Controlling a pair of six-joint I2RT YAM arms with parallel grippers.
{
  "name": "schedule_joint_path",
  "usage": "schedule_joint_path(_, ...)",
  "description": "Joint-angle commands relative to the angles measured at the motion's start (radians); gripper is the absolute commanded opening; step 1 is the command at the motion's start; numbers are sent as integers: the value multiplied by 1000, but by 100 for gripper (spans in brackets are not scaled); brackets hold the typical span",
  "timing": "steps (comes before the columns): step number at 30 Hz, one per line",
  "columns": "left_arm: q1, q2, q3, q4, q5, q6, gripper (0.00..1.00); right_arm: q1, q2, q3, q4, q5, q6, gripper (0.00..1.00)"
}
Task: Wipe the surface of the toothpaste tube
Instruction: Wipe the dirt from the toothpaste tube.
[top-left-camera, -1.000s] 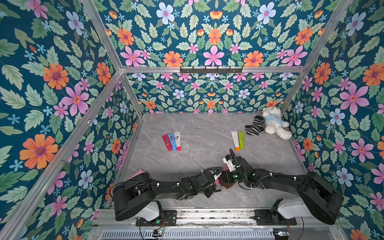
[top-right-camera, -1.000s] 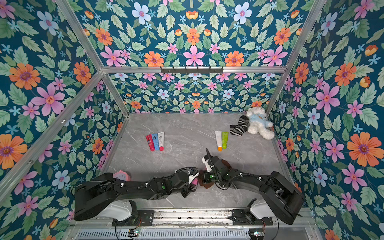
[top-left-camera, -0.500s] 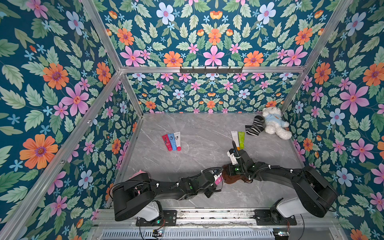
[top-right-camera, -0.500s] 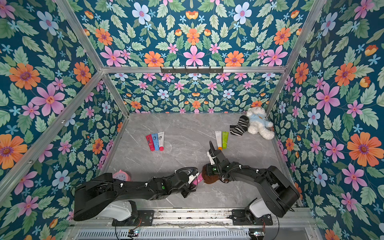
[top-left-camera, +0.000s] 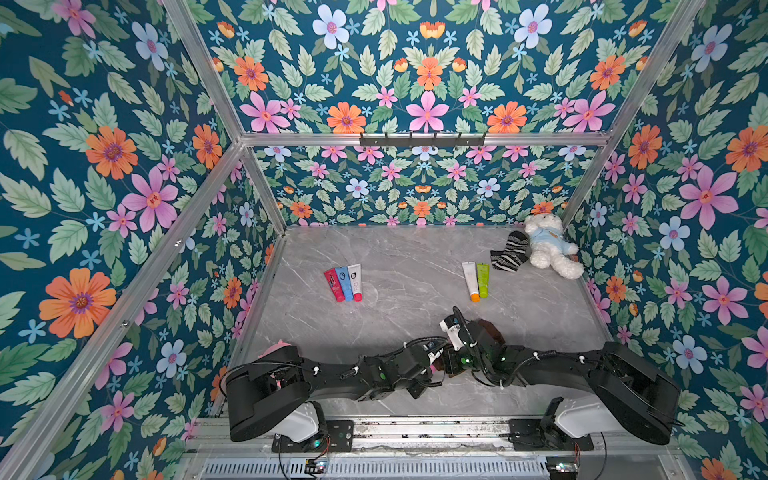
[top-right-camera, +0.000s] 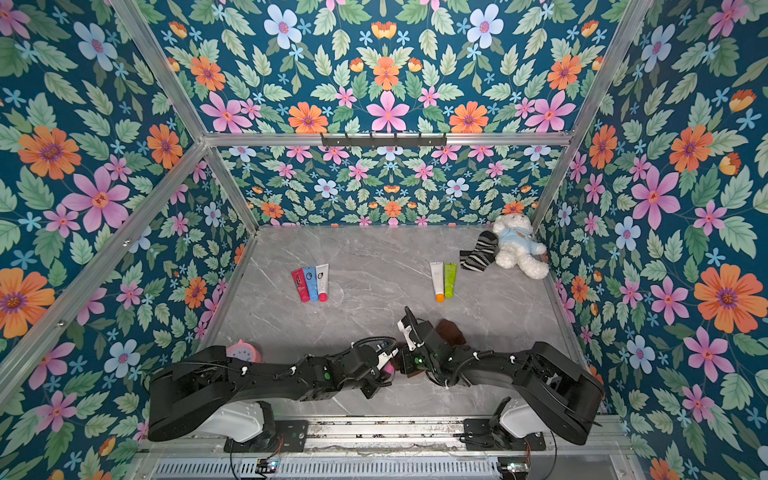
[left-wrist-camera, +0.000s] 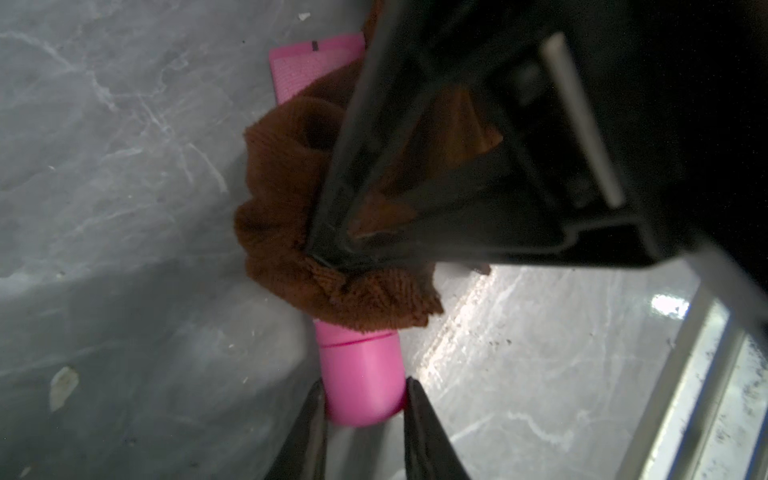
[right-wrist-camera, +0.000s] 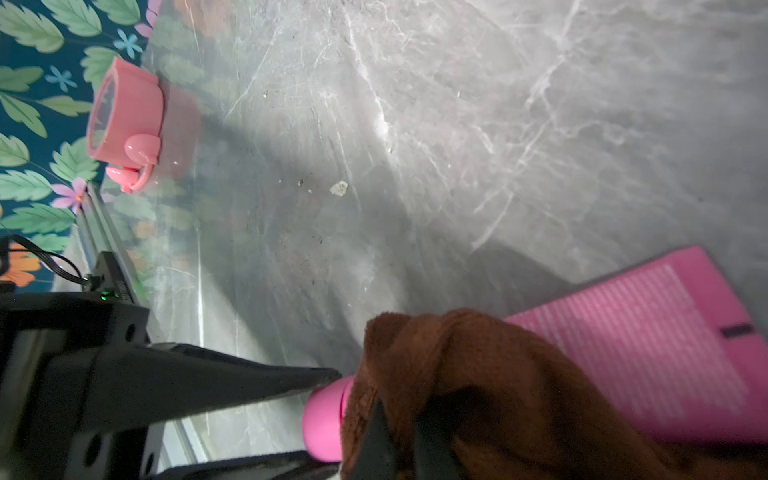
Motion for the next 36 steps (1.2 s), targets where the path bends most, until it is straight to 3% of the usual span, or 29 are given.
schedule_joint_path(1, 3, 0, 8, 69, -8, 19, 0, 4, -1, -21, -118, -56, 52, 0)
schedule_joint_path(8, 3, -14, -2, 71, -6, 16, 0, -225, -8, -35, -178, 23, 17, 0)
schedule_joint_path(12, 3, -14, -2, 70, -6, 17, 0, -282, -10, -13, -211, 69, -11, 0)
schedule_joint_path(18, 3, -7, 2, 69, -6, 18, 0, -257, 4, -7, -148, -68, -29, 0)
schedule_joint_path(28, 3, 5, 11, 68, -6, 20, 0, -6, -32, -39, -90, -137, 82, 0)
schedule_joint_path(32, 3, 5, 11, 71, -2, 19, 0, -15, -16, -30, -139, -63, 84, 0)
schedule_joint_path(36, 3, -6, 2, 73, -4, 14, 0, -142, -32, -36, -168, -48, 58, 0)
